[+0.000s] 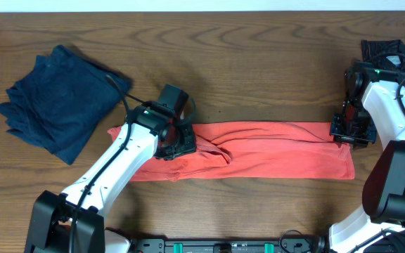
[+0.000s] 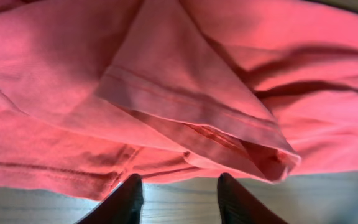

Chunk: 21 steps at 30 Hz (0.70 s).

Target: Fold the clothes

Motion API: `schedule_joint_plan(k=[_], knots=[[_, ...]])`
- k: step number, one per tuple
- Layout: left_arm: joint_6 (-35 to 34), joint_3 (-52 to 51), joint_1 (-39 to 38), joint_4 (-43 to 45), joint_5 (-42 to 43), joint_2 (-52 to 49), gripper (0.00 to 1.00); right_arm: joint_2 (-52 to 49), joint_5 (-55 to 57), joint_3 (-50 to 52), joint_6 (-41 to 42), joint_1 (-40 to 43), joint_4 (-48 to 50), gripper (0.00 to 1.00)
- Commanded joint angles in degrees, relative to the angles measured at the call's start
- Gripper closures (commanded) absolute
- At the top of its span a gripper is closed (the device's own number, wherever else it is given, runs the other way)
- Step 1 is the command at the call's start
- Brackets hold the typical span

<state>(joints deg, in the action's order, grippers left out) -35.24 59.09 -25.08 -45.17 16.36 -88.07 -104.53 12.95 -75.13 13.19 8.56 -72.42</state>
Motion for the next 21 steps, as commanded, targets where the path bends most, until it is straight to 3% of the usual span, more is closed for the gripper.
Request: schedule_joint_plan(k=[1, 8, 16, 21], knots=[[-3.87, -2.34, -0.44, 1.88, -2.01, -0.42, 0.67, -0.09, 0.11, 0.35, -0.17, 0.15, -0.02, 0.68], [-6.93, -4.68, -3.78, 9.07, -1.86, -3.58, 0.73, -0.09, 0.11, 0.35, -0.17, 0.15, -0.26, 0.67], [-6.93, -4.68, -9.55, 25.59, -1.86, -11.10, 0.73, -0.09, 0.11, 0.35, -0.17, 0.15, -0.68, 0.67], [-7.06, -4.66, -12.07, 28.33, -1.81, -15.78, 0.73, -0.09, 0.11, 0.35, -0.15, 0.15, -0.66, 0.67]])
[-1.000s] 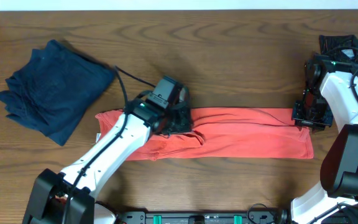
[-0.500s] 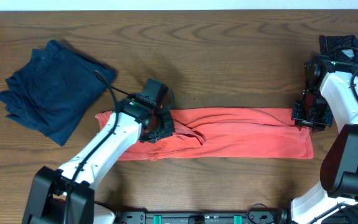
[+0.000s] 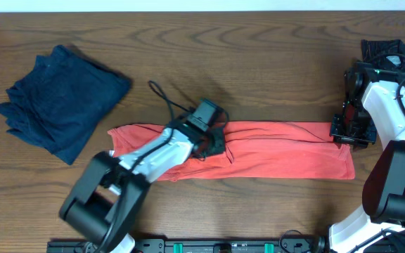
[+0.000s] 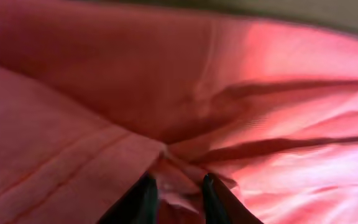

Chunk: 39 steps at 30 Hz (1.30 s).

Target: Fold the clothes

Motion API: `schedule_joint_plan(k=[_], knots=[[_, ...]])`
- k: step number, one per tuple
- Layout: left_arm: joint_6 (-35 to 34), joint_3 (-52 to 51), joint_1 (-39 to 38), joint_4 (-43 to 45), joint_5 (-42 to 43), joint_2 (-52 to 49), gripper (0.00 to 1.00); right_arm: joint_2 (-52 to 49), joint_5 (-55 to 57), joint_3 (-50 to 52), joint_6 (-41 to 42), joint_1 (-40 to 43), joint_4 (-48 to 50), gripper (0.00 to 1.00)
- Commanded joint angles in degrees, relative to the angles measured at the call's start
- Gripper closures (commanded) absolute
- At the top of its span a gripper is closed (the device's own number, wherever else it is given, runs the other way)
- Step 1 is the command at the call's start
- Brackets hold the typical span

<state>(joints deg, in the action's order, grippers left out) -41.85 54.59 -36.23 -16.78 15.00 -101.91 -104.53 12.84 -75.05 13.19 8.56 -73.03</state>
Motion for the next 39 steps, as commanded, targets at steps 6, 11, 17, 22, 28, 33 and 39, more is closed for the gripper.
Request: schedule_joint_plan(k=[6, 11, 17, 22, 28, 33, 39], knots=[[3.80, 0.20, 0.17, -1.14, -0.50, 1.88, 0.73, -0.09, 0.37, 0.26, -0.15, 0.31, 0.79, 0.62], [4.76, 0.52, 4.39, -7.98, -1.79, 11.19, 0.71, -0.09, -3.87, 0.28, -3.98, 2.45, 4.31, 0.51], [4.81, 0.50, 11.21, -21.88, -6.75, 20.63, 0.57, -0.11, -10.12, 3.30, -11.13, 6.67, 9.27, 0.34], [6.27, 0.50, 16.20, -29.79, -7.15, 23.17, 0.54, -0.11, -11.96, 8.59, -11.87, 9.73, 15.19, 0.30], [6.25, 0.48, 18.60, -32.04, -7.15, 23.15, 0.54, -0.11, -14.88, 15.67, -12.63, 11.04, 24.06, 0.30], [6.25, 0.48, 18.60, -32.04, -7.15, 23.15, 0.54, -0.11, -21.11, 17.94, -12.68, 10.97, 26.88, 0.52], [7.17, 0.50, 18.60, -32.26, -7.15, 23.19, 0.54, -0.02, -20.24, 16.76, -13.14, 11.43, 25.92, 0.99]])
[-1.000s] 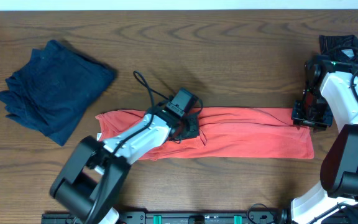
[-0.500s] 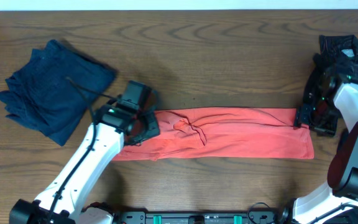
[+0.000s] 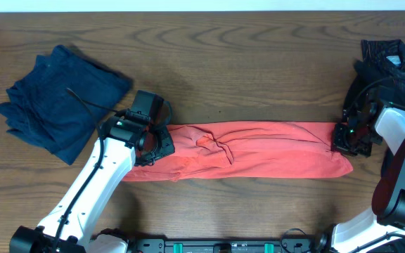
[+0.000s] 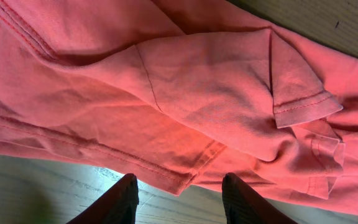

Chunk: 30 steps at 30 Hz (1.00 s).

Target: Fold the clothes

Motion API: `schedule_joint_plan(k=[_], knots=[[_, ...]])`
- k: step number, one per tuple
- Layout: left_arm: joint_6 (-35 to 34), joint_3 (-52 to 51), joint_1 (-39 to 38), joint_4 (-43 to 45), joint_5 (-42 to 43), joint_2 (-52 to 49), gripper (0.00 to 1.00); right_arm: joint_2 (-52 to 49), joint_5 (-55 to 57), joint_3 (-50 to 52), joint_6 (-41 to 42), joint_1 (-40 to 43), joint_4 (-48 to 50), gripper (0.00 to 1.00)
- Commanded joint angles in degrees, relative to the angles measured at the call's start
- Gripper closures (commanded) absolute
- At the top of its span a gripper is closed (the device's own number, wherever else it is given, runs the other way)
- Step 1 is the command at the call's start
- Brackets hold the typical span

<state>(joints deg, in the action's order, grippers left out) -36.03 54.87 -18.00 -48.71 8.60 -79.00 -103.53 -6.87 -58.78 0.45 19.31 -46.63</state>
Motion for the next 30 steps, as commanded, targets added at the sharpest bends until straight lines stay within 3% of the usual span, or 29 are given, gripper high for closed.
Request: schedule_joint_plan(k=[1, 7, 11, 19, 30], knots=[[2.40, 0.22, 0.37, -0.35, -0.74, 0.33, 0.54, -0.96, 0.87, -0.42, 0.22, 1.01, -1.22, 0.99], [4.76, 0.22, 3.37, -2.60, -0.72, 0.92, 0.54, 0.87, 4.90, -11.52, 2.14, 3.13, -10.58, 0.99], [4.74, 0.22, 5.70, -3.61, -0.72, 0.92, 0.54, 2.40, 4.90, -17.05, 0.70, -0.13, -17.59, 0.99], [4.74, 0.22, 6.84, -3.78, -0.70, 0.92, 0.53, 3.45, 4.90, -17.55, 3.13, -17.38, -22.95, 0.99], [4.74, 0.22, 6.84, -3.78, -0.68, 0.92, 0.53, 1.88, 4.90, -17.51, 15.30, -41.81, -17.18, 0.99]])
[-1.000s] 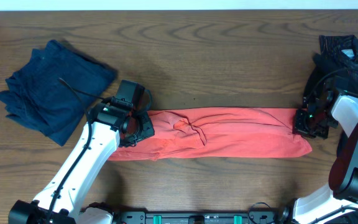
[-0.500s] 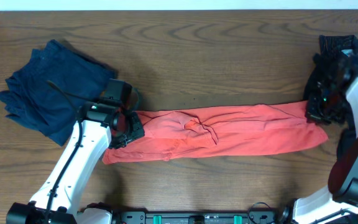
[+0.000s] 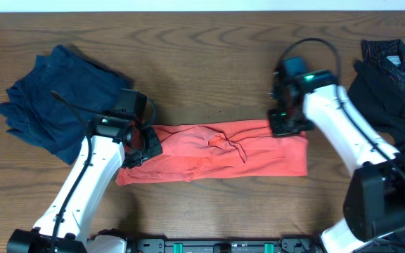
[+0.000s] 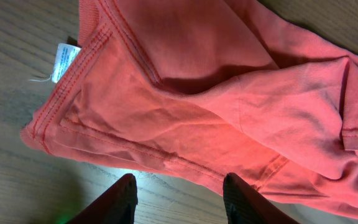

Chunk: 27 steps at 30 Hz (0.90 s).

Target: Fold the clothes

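Note:
A red shirt [image 3: 209, 151] lies as a long band across the middle of the table. My left gripper [image 3: 143, 145] hovers at its left end. In the left wrist view that gripper [image 4: 182, 200] is open, with bare wood between its fingers [image 4: 122, 198] and just below the red hem [image 4: 166, 158]. A white label [image 4: 64, 61] shows at the collar. My right gripper [image 3: 287, 124] sits on the band's upper right corner. It is shut on the cloth's right end, which is doubled back toward the left.
A folded navy garment [image 3: 55, 105] lies at the back left, close to my left arm. A heap of dark clothes [image 3: 392, 74] sits at the right edge. Bare wooden table [image 3: 209, 63] stretches behind the shirt and in front of it.
My right gripper moved from the shirt's far right end to well left of it, and the band's right edge came in with it. My left gripper shifted slightly left, to the collar end.
My left gripper stood open at a sleeve fold in the middle of the shirt, then shut on that fold further right, then open again near the left end. My right gripper stayed at the right end until it brought that end leftward, shortening the band.

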Motion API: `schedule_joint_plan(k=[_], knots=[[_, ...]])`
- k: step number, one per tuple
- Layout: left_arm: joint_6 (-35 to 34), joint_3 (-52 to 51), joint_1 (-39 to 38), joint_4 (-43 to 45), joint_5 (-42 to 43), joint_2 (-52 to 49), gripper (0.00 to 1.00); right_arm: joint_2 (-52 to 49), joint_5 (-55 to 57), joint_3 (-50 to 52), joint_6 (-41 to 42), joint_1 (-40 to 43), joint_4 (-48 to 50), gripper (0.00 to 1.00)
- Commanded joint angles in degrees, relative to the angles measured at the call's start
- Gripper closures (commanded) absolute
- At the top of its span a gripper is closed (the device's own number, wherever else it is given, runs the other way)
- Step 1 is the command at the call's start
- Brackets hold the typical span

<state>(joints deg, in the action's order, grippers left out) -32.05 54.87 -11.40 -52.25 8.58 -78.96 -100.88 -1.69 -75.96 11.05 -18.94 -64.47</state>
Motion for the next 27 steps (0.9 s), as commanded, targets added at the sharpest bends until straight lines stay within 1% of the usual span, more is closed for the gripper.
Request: schedule_joint_plan(k=[1, 5, 12, 13, 14, 16, 17, 19, 22, 23, 25, 27], knots=[[0.76, 0.22, 0.24, -0.26, -0.66, 0.87, 0.53, -1.31, -0.31, -0.33, 5.44, -5.18, 1.33, 0.99], [0.76, 0.22, 0.24, -0.28, -0.66, 0.87, 0.53, -3.58, -0.55, -0.33, 9.03, -9.68, 2.99, 0.99], [0.76, 0.22, 0.24, -0.42, -0.66, 0.85, 0.53, -5.70, -6.19, -0.33, 10.01, -13.68, 7.21, 0.98], [0.76, 0.22, 0.24, -0.42, -0.66, 0.85, 0.53, -5.70, -6.40, -0.33, 10.16, -13.94, 7.56, 0.96], [0.76, 0.22, 0.24, -0.42, -0.66, 0.85, 0.53, -5.70, -6.80, -0.33, 10.19, -14.25, 7.93, 0.90], [0.76, 0.22, 0.24, -0.42, -0.68, 0.85, 0.53, -5.70, -8.33, -0.33, 10.16, -14.73, 8.92, 0.73], [0.76, 0.22, 0.24, -0.42, -0.68, 0.85, 0.53, -5.70, -9.42, -0.33, 10.16, -14.82, 9.46, 0.68], [0.76, 0.22, 0.24, -0.44, -0.68, 0.85, 0.53, -5.70, -13.40, -0.33, 9.62, -14.88, 10.80, 0.68], [0.76, 0.22, 0.24, -0.42, -0.68, 0.85, 0.53, -5.70, -21.57, -0.33, 3.30, -14.86, 12.48, 0.66], [0.76, 0.22, 0.24, -0.42, -0.68, 0.85, 0.53, -5.70, -21.24, -0.33, 3.04, -14.80, 12.41, 0.67], [0.76, 0.22, 0.24, -0.42, -0.68, 0.85, 0.53, -5.57, -18.53, -0.35, 3.13, -14.43, 11.89, 0.72], [0.76, 0.22, 0.24, -0.44, -0.68, 0.85, 0.53, -5.33, -13.07, -0.46, 5.42, -13.75, 10.47, 0.72]])
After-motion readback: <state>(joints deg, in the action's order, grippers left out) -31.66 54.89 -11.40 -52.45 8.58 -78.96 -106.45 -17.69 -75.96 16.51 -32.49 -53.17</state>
